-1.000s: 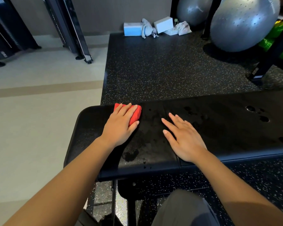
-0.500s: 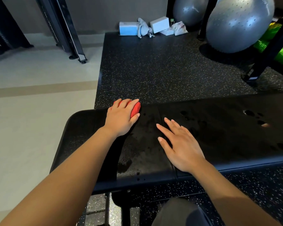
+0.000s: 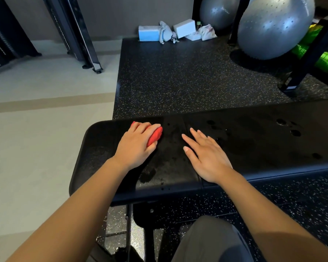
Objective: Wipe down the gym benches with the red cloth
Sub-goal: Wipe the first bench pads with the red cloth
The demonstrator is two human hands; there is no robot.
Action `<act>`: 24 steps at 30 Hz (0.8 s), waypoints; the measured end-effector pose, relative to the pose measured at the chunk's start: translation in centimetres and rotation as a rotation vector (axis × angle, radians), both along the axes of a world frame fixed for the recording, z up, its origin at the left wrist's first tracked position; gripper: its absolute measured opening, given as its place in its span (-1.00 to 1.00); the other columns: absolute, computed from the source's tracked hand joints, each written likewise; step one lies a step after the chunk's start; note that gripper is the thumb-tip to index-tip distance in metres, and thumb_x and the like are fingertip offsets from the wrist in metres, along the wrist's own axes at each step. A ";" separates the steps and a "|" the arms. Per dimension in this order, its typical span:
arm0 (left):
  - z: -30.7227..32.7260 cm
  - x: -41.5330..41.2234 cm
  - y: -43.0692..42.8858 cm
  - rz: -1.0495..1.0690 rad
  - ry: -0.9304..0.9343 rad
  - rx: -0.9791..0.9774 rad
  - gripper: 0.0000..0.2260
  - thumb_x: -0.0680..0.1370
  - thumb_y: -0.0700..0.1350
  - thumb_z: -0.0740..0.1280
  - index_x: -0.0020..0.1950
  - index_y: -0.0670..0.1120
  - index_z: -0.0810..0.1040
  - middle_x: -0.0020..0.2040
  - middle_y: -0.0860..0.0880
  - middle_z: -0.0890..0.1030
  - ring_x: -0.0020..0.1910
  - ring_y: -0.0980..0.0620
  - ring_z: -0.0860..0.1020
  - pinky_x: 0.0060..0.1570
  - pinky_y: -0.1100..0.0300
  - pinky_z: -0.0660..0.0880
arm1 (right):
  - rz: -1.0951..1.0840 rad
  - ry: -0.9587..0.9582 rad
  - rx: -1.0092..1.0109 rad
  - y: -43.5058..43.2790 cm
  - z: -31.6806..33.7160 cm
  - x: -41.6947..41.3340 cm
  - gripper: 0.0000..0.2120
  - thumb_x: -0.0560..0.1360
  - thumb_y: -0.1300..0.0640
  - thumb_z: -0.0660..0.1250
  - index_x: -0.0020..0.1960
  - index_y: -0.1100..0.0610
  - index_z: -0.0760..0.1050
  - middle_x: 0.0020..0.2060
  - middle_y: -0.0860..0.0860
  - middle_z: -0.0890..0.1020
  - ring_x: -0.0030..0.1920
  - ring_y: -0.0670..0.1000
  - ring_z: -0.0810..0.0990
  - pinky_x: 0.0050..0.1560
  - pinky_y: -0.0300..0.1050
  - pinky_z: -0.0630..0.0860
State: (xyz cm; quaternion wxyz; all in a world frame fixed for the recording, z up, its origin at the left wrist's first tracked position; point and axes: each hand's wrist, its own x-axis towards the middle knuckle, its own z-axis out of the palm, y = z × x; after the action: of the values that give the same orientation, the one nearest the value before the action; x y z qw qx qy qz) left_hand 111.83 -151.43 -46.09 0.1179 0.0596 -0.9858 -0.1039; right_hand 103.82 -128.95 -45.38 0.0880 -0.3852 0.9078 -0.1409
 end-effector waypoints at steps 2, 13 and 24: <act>-0.5 1.3 0.2 -0.017 0.013 -0.007 -0.46 0.50 0.21 0.03 0.45 0.06 0.28 0.32 0.01 0.42 0.30 -0.06 0.32 0.26 -0.02 0.36 | 0.000 0.004 0.009 0.0 -0.1 0.0 -0.50 0.63 -0.16 -0.16 0.55 -0.11 -0.01 0.55 -0.09 -0.08 0.53 -0.11 -0.18 0.49 -0.14 -0.21; -0.6 -4.4 0.6 0.101 -0.016 0.016 -0.42 0.48 0.25 0.00 0.46 0.08 0.27 0.36 -0.01 0.38 0.37 -0.12 0.26 0.25 -0.09 0.35 | -0.006 0.027 -0.005 -0.3 -0.4 -0.7 -0.51 0.62 -0.19 -0.12 0.53 -0.16 0.02 0.55 -0.12 -0.08 0.53 -0.12 -0.17 0.48 -0.15 -0.20; -0.1 -2.1 0.8 0.011 -0.028 0.024 -0.39 0.45 0.25 -0.03 0.45 0.06 0.28 0.33 -0.03 0.39 0.31 -0.10 0.28 0.23 -0.09 0.37 | 0.006 -0.004 -0.016 -0.1 0.1 -0.4 -0.52 0.63 -0.15 -0.11 0.54 -0.14 0.03 0.55 -0.10 -0.05 0.53 -0.11 -0.15 0.48 -0.15 -0.20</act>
State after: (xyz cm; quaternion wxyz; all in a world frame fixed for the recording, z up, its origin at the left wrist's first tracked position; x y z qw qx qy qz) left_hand 109.75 -150.66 -46.16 0.1039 0.0681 -0.9856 -0.1145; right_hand 103.41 -129.02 -45.32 0.0871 -0.3884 0.9052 -0.1487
